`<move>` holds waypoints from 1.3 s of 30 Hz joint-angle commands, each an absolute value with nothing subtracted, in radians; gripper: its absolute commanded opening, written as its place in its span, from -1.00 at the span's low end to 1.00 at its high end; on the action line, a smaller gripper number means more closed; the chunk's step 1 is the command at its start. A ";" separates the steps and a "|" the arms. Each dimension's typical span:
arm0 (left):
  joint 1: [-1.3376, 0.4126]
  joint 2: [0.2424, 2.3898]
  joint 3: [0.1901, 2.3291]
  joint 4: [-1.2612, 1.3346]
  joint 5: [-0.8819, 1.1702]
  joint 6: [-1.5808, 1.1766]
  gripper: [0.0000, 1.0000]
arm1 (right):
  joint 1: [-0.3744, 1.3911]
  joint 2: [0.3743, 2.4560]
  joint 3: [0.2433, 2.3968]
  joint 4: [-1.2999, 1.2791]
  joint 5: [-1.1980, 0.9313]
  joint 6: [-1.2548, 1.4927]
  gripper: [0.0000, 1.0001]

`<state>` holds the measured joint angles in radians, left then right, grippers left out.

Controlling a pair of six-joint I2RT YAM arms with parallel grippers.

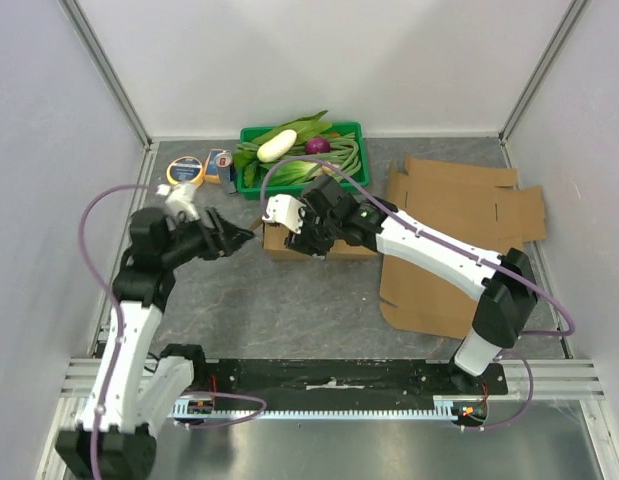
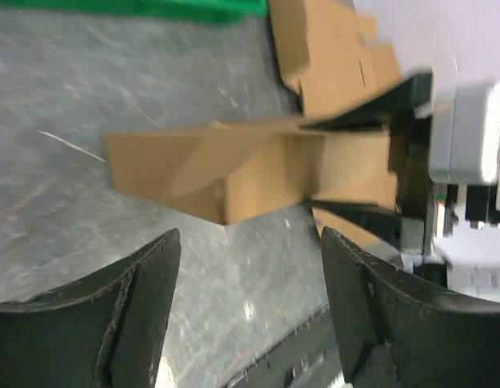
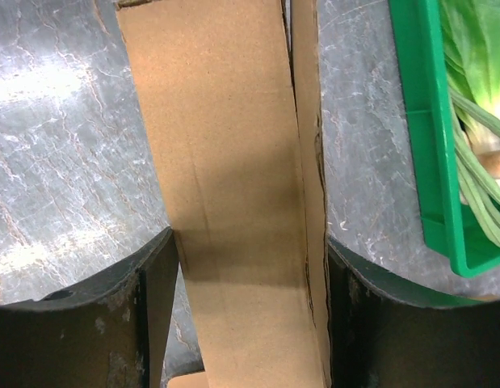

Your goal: Fold the paper box

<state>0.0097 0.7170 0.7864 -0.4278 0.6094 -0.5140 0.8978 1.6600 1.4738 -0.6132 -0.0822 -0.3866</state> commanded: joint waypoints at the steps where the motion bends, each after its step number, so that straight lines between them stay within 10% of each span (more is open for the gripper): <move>1: -0.211 0.837 0.932 -0.468 0.498 -0.252 0.49 | 0.881 1.720 1.538 -0.753 -0.281 -0.305 0.08; 6: -0.279 0.979 1.066 -0.540 0.336 -0.144 0.15 | 0.854 1.718 1.549 -0.758 -0.304 -0.316 0.08; 17: -0.279 1.149 1.169 -0.652 0.328 -0.040 0.53 | 0.847 1.741 1.568 -0.756 -0.305 -0.322 0.07; 35: -0.279 1.256 1.235 -0.646 0.379 -0.089 -0.89 | 0.845 1.744 1.548 -0.683 -0.203 -0.308 0.43; 39: -0.279 1.259 1.242 -0.627 0.406 -0.127 -0.96 | 0.847 1.750 1.548 -0.676 -0.169 -0.314 0.50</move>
<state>-0.2790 1.2541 1.1961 -0.6571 0.3611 -0.0895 0.8467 1.7237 1.5604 -0.6601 -0.1581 -0.3756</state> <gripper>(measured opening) 0.033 0.737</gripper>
